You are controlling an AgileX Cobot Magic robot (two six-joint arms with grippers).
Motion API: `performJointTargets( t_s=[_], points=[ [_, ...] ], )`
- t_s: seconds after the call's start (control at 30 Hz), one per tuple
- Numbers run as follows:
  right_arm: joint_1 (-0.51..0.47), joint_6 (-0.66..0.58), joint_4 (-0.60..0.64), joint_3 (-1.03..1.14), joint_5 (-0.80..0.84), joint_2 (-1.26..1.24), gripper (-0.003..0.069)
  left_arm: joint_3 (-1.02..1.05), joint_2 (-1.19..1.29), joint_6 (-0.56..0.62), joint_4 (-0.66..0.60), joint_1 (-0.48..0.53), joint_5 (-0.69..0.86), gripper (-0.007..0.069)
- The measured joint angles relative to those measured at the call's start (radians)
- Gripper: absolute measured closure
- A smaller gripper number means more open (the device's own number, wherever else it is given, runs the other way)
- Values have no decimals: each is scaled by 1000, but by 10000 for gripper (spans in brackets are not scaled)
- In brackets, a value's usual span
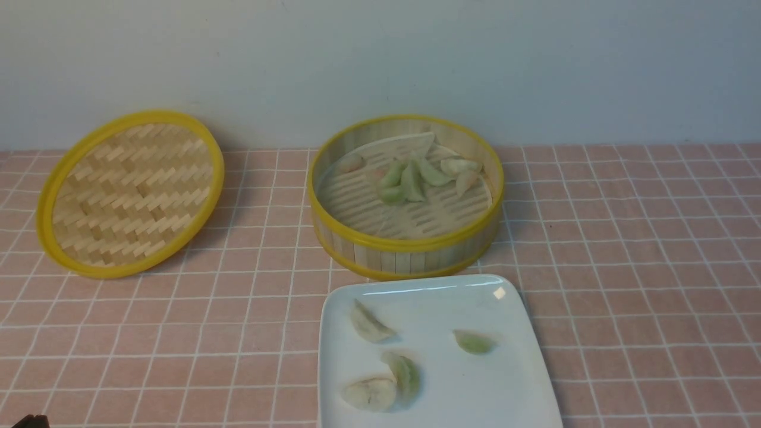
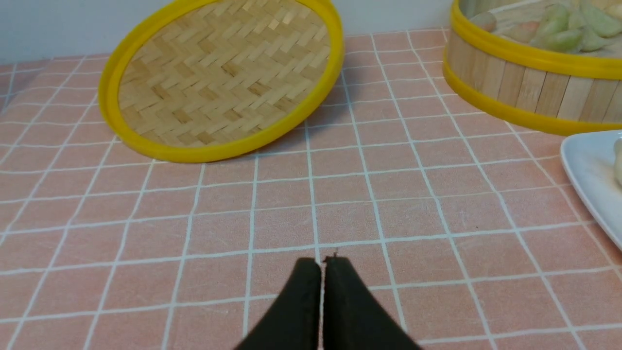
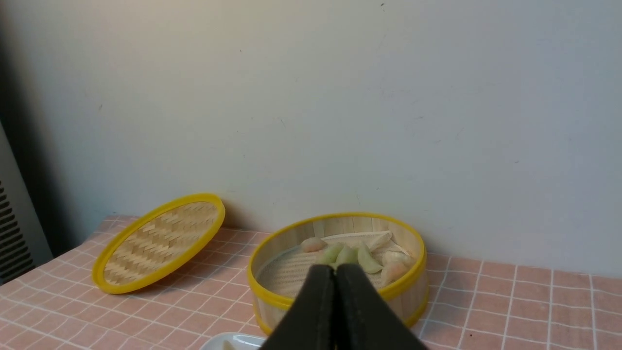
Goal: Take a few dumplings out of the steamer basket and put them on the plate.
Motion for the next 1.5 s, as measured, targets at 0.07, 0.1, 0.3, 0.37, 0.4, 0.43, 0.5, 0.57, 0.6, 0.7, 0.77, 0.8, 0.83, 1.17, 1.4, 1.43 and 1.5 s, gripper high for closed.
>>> performJointTargets(
  t_s=[0.07, 0.1, 0.3, 0.37, 0.4, 0.43, 0.5, 0.57, 0.6, 0.7, 0.77, 0.8, 0.83, 1.17, 1.4, 1.43, 1.5],
  points=[
    [0, 0, -5, 0, 0, 0, 673, 0, 0, 0, 0, 0, 0, 631],
    [0, 0, -6, 1, -3, 0, 673, 0, 0, 0, 0, 0, 0, 631],
    [0, -142, 116, 126, -179, 0, 673, 0, 0, 0, 1, 0, 0, 631],
    [0, -239, 221, 174, -229, 0, 673, 0, 0, 0, 1, 0, 0, 631],
    [0, -268, 250, 186, -236, 0, 673, 0, 0, 0, 1, 0, 0, 631],
    [0, -327, 298, 208, -255, 0, 673, 0, 0, 0, 1, 0, 0, 631],
    [0, -375, 344, 235, -268, 0, 673, 0, 0, 0, 1, 0, 0, 631],
    [0, -399, 360, 257, -273, 0, 673, 0, 0, 0, 1, 0, 0, 631],
    [-2, -405, 361, 270, -273, 0, 673, 0, 0, 0, 1, 0, 0, 631],
    [-56, -412, 361, 297, -261, 0, 673, 0, 0, 0, 1, 0, 0, 631],
    [-147, -415, 361, 322, -252, 0, 673, 0, 0, 0, 1, 0, 0, 631],
    [-181, -415, 361, 333, -248, 0, 673, 0, 0, 0, 1, 0, 0, 631],
    [-238, -416, 361, 353, -242, 0, 673, 0, 0, 0, 1, 0, 0, 631],
    [-587, -416, 360, 469, -214, 1, 673, 0, 0, 0, 1, 0, 0, 631],
    [-603, -416, 360, 469, -214, 1, 673, 0, 0, 0, 1, 0, 0, 631],
    [-603, -416, 360, 469, -214, 1, 673, 0, 0, 0, 1, 0, 0, 631],
    [-603, -416, 360, 469, -214, 1, 673, 0, 0, 0, 1, 0, 0, 631]
  ],
)
